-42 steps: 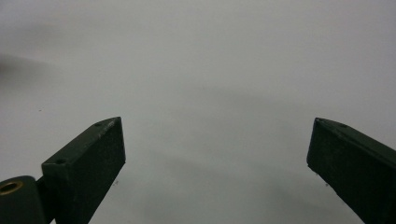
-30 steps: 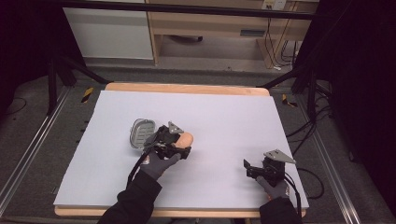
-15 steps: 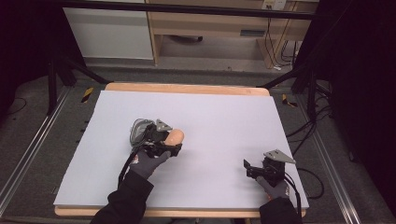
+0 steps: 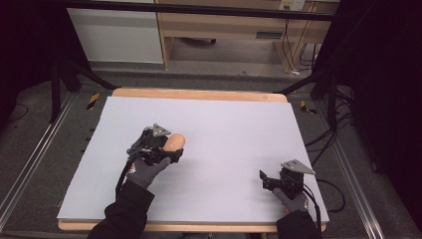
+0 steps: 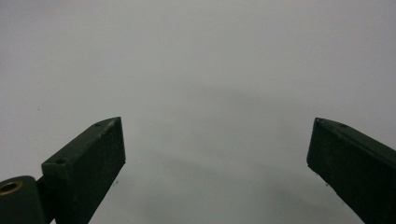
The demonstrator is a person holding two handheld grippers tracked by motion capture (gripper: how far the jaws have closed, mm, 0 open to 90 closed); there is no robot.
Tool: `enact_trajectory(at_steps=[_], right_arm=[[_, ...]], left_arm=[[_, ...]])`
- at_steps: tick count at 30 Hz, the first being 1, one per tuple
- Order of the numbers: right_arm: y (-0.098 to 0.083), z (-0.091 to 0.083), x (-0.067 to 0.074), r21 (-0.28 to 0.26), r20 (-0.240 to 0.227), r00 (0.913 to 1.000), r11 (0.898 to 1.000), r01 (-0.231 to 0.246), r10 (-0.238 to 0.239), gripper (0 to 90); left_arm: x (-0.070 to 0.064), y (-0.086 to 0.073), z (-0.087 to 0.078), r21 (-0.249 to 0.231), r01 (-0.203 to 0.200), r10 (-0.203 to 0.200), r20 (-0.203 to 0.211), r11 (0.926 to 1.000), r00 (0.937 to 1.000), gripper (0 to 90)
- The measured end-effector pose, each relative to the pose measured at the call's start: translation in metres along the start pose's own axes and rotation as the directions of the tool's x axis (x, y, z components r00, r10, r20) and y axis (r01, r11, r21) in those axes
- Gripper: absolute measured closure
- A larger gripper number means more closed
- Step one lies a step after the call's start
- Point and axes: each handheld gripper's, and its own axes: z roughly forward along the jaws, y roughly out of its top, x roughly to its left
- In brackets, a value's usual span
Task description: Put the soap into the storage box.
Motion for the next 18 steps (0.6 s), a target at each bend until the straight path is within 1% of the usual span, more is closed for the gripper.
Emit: enact_trajectory(at_steps=[9,10,12,14,18], right_arm=[[0.000,0.000,0.000,-0.001,0.001,1.0000,1.000,0.003,-0.003,4.6],[0.000,0.000,0.000,-0.001,0.001,1.0000,1.000,0.003,-0.003,4.6],[0.000,0.000,0.000,-0.001,0.001,1.0000,1.000,0.003,-0.003,4.6],[0.000,0.000,0.000,-0.001,0.000,1.0000,1.000,0.003,-0.003,4.6],[0.000,0.000,0.000,0.001,0.000,1.0000,1.000,0.001,-0.001,4.6]], left_arm=[[0.017,0.000,-0.007,-0.011,0.032,-0.032,-0.033,0.9994,0.9989,31.9],[0.018,0.000,-0.007,-0.020,0.042,-0.043,-0.040,0.9989,0.9983,31.9],[0.022,0.000,-0.008,-0.014,0.041,-0.042,-0.048,0.9990,0.9980,31.9],[0.025,0.001,-0.009,-0.019,0.052,-0.053,-0.054,0.9985,0.9971,31.9],[0.032,0.001,-0.009,-0.014,0.062,-0.063,-0.068,0.9980,0.9957,31.8]])
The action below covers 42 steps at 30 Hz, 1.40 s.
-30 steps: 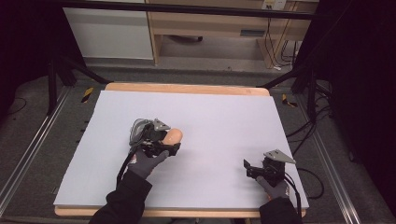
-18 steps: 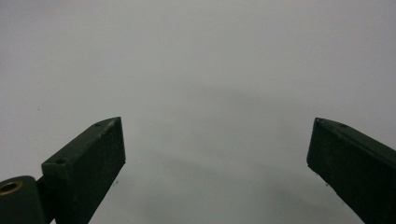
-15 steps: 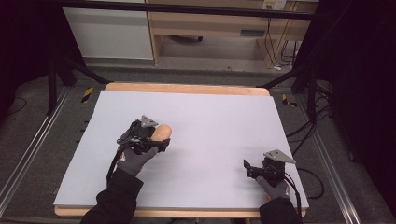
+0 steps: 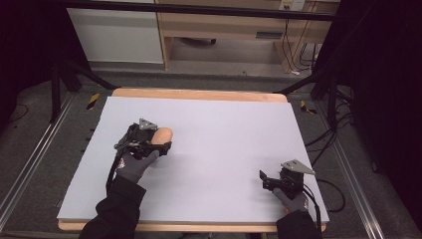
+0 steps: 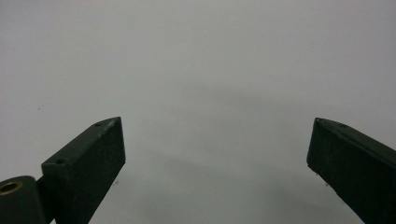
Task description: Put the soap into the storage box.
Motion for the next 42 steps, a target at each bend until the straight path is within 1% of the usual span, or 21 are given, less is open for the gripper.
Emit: enact_trajectory(at_steps=[2,10,21,24,34,42], right_arm=[[0.000,0.000,0.000,0.000,0.001,1.0000,1.000,0.003,-0.003,4.6],[0.000,0.000,0.000,0.000,0.000,1.0000,1.000,0.002,-0.002,4.6],[0.000,0.000,0.000,0.001,-0.001,1.0000,1.000,0.002,-0.002,4.6],[0.000,0.000,0.000,0.002,-0.001,1.0000,1.000,0.004,-0.004,4.6],[0.000,0.000,0.000,0.002,-0.001,1.0000,1.000,0.004,-0.004,4.6],[0.000,0.000,0.001,0.006,-0.004,1.0000,1.000,-0.004,0.004,4.6]], left_arm=[[0.002,0.000,0.001,-0.004,0.009,-0.009,-0.004,1.0000,1.0000,31.9],[0.014,0.000,0.009,0.010,0.035,-0.035,-0.030,0.9993,0.9989,31.9],[0.028,-0.002,0.020,0.020,0.067,-0.065,-0.064,0.9976,0.9958,31.9],[0.030,-0.003,0.022,0.019,0.074,-0.072,-0.070,0.9971,0.9949,31.9],[0.034,-0.007,0.030,0.038,0.081,-0.078,-0.083,0.9959,0.9935,31.9],[0.036,-0.013,0.034,0.051,0.092,-0.087,-0.084,0.9945,0.9927,31.9]])
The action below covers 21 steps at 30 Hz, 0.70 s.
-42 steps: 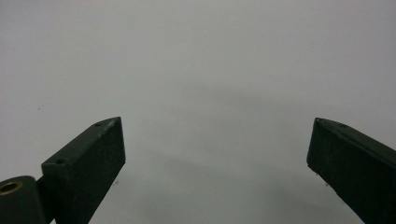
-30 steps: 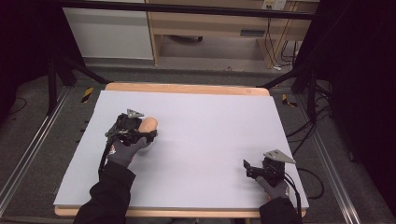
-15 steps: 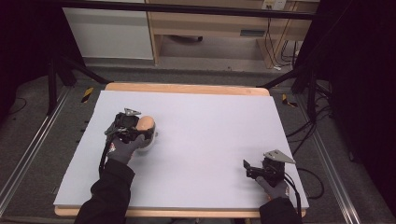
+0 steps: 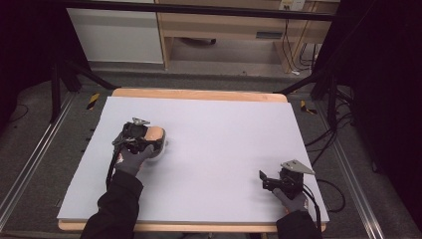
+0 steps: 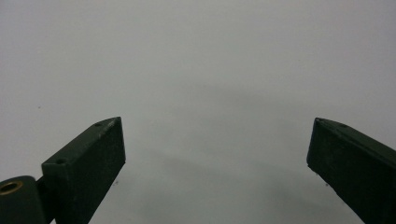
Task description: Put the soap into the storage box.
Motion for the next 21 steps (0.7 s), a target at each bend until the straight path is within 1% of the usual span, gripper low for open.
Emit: enact_trajectory(at_steps=[7,13,18,21], right_arm=[[-0.0001,0.0003,-0.0003,-0.002,0.001,1.0000,1.000,0.007,-0.007,4.6],[-0.0002,0.0008,-0.0006,-0.002,0.005,0.9999,1.000,0.012,-0.012,4.6],[-0.0002,0.0004,-0.0003,-0.002,0.003,1.0000,1.000,0.008,-0.008,4.6],[-0.0002,0.0002,-0.0001,-0.002,0.000,1.0000,1.000,0.006,-0.006,4.6]], left_arm=[[0.0010,-0.0047,0.0031,0.008,0.005,-0.005,0.005,0.9999,1.0000,31.9],[0.0015,-0.0051,0.0039,0.009,0.010,-0.010,0.005,0.9999,0.9999,31.8],[0.0009,-0.0058,0.0048,0.005,0.021,-0.021,0.010,0.9998,0.9997,31.7],[-0.0004,-0.0059,0.0055,0.003,0.019,-0.019,0.007,0.9998,0.9998,31.2]])
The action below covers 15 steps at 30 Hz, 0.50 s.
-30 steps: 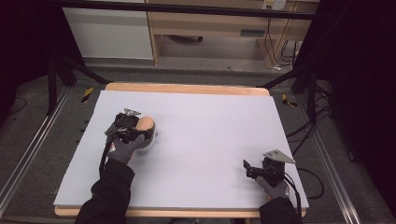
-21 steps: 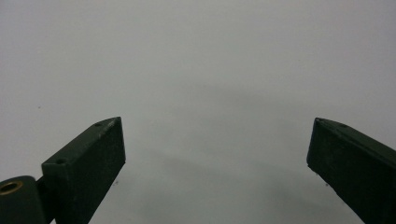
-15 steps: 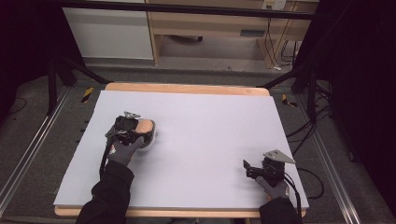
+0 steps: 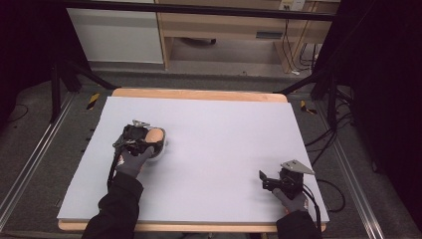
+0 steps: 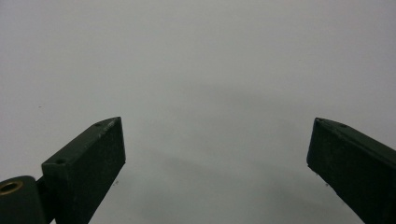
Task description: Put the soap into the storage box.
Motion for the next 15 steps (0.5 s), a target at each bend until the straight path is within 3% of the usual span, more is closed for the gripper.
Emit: enact_trajectory(at_steps=[5,15], right_arm=[[0.0000,-0.0002,0.0001,-0.001,0.004,1.0000,1.000,0.002,-0.002,4.6],[0.0001,-0.0001,0.0001,0.001,0.002,1.0000,1.000,0.001,-0.001,4.6]], left_arm=[[-0.0005,-0.0002,-0.0008,-0.014,-0.010,0.009,-0.028,0.9998,0.9996,28.8],[0.0037,-0.0017,-0.0080,-0.059,-0.001,0.001,0.010,0.9982,1.0000,25.6]])
